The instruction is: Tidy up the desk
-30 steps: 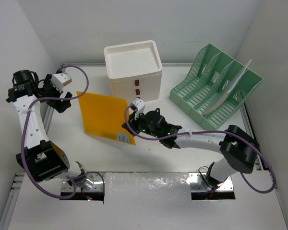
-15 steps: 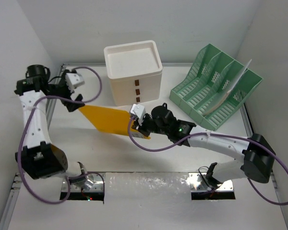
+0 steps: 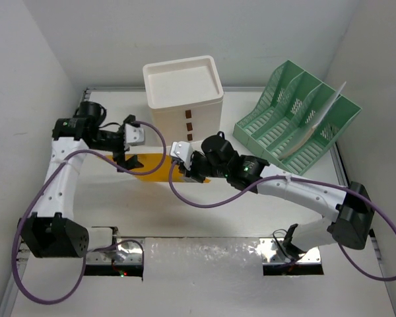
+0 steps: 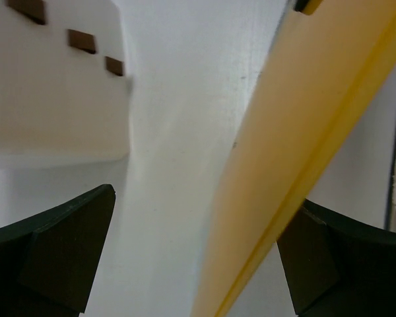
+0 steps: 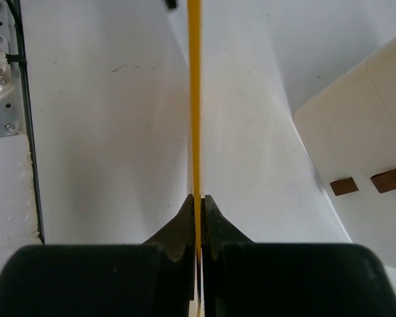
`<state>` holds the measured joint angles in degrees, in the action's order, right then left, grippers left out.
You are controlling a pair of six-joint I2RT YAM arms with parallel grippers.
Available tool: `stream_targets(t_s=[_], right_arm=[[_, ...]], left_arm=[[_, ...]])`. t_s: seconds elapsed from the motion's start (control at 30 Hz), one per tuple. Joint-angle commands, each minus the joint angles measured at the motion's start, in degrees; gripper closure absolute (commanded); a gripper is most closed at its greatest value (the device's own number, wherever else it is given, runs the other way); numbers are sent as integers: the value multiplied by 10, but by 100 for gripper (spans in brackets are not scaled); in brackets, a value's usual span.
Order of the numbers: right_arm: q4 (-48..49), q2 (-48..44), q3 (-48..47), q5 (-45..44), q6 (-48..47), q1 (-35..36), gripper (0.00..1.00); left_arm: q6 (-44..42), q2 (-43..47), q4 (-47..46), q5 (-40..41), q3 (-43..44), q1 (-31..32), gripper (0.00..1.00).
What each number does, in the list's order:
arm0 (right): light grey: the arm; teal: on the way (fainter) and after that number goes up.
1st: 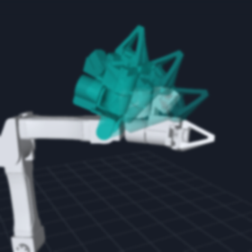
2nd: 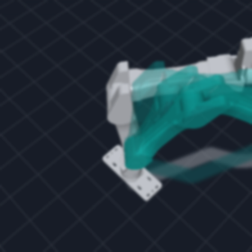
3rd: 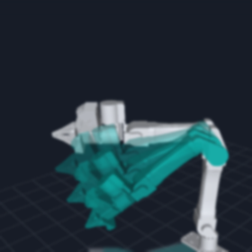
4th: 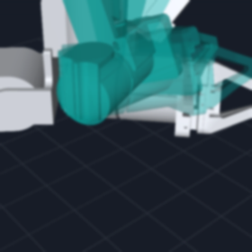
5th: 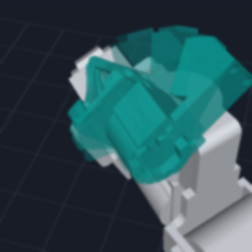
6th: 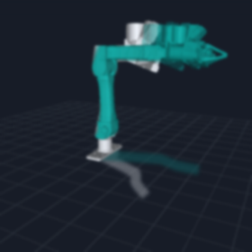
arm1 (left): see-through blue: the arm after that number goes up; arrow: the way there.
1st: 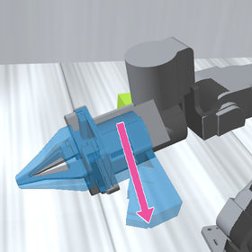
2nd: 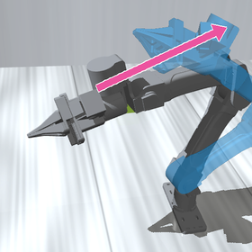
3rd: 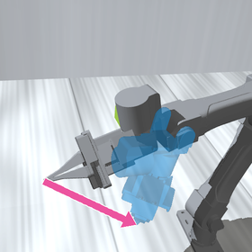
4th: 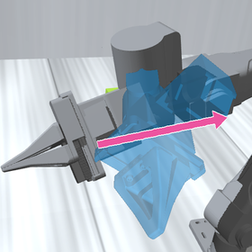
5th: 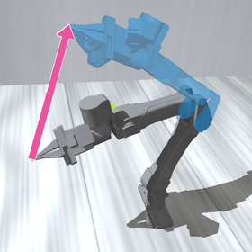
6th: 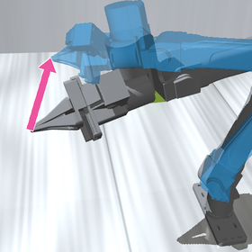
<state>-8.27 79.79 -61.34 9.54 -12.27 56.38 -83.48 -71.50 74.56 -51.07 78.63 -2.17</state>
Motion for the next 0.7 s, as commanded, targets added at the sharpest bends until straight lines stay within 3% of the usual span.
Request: stream_targets(t_s=[0.0,0.07,0.13,0.17,0.23,0.27,0.33,0.4,0.43,0.47,0.57,0.67], right_arm=[[8,-7,-33,0,-18,-5,100],[18,-13,-30,9,-17,-14,100],[28,-17,-25,29,-10,-19,100],[33,-17,-24,33,-7,-23,100],[37,-22,-18,35,-1,-27,100],[42,-25,-15,23,2,-29,100],[49,-39,0,-13,18,-39,98],[55,-56,12,-36,35,-51,77],[56,-79,28,-44,44,-60,39],[62,-94,38,-56,51,-79,26],[73,-170,83,-93,96,-142,3],[78,-253,133,-75,119,-211,1]], left_arm=[[-5,-7,9,-10,-35,43,1],[13,-9,-3,-11,-45,59,4],[38,-14,-22,-17,-49,64,24],[58,-16,-35,-20,-48,67,44],[64,-23,-36,-28,-42,67,73],[81,-24,-41,-32,-40,67,100],[91,-24,-38,-44,-38,67,100],[102,-22,-36,-56,-33,67,100],[114,-22,-39,-60,-31,67,100],[147,-21,-49,-63,-30,66,100],[212,-21,-74,-85,-29,66,100],[260,-21,-90,-117,-27,66,100]])
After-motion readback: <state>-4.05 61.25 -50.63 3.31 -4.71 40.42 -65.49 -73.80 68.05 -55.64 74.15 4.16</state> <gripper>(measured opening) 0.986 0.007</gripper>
